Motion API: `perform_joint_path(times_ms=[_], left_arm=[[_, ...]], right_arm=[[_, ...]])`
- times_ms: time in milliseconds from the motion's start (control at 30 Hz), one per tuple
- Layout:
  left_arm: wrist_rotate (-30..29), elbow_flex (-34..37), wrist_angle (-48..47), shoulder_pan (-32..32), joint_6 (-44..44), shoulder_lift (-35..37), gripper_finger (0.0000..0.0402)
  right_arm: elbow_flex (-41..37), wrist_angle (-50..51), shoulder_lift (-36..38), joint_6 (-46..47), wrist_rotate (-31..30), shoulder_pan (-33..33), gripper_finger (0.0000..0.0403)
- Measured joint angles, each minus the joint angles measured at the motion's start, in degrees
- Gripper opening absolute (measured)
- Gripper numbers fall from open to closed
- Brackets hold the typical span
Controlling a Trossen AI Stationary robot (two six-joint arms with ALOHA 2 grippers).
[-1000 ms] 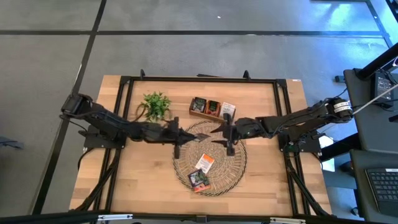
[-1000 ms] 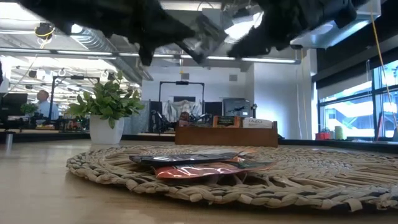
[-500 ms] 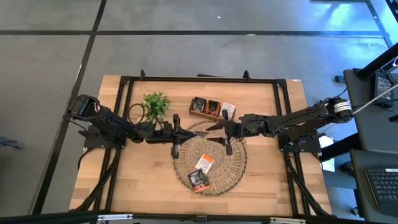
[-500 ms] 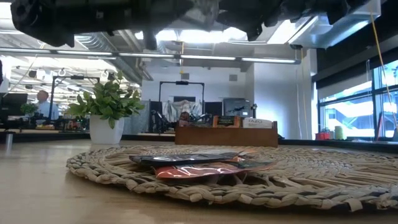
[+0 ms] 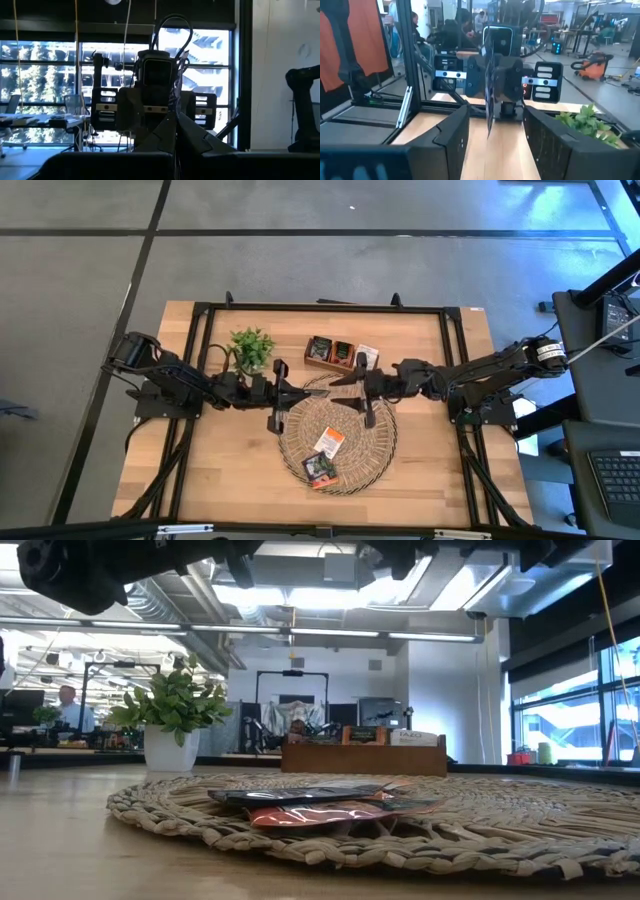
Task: Pick & Place Tea
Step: Put the black and white tea bag into the left section of the wooden organizer
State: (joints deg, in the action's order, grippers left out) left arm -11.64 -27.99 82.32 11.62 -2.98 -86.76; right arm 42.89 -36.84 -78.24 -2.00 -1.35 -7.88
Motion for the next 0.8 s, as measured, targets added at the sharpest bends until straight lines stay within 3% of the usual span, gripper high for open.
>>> perform_joint_path(times_ms=[200, 300, 800], left_arm=[[-0.15, 0.00, -0.20, -0.04, -0.09, 0.00, 0.0002], [-0.25, 0.00, -0.21, -0.04, -0.68, 0.00, 0.0003], [-0.68, -0.02, -1.87, -0.04, -0.76, -0.04, 0.0002]], right_arm=[[0.14, -2.47, -0.71, 0.01, 0.26, 0.28, 0.0187], [0.49, -3.99, -2.40, 0.06, 3.30, 1.04, 0.0179], [2.38, -4.37, -4.04, -0.16, 5.10, 2.36, 0.0098]])
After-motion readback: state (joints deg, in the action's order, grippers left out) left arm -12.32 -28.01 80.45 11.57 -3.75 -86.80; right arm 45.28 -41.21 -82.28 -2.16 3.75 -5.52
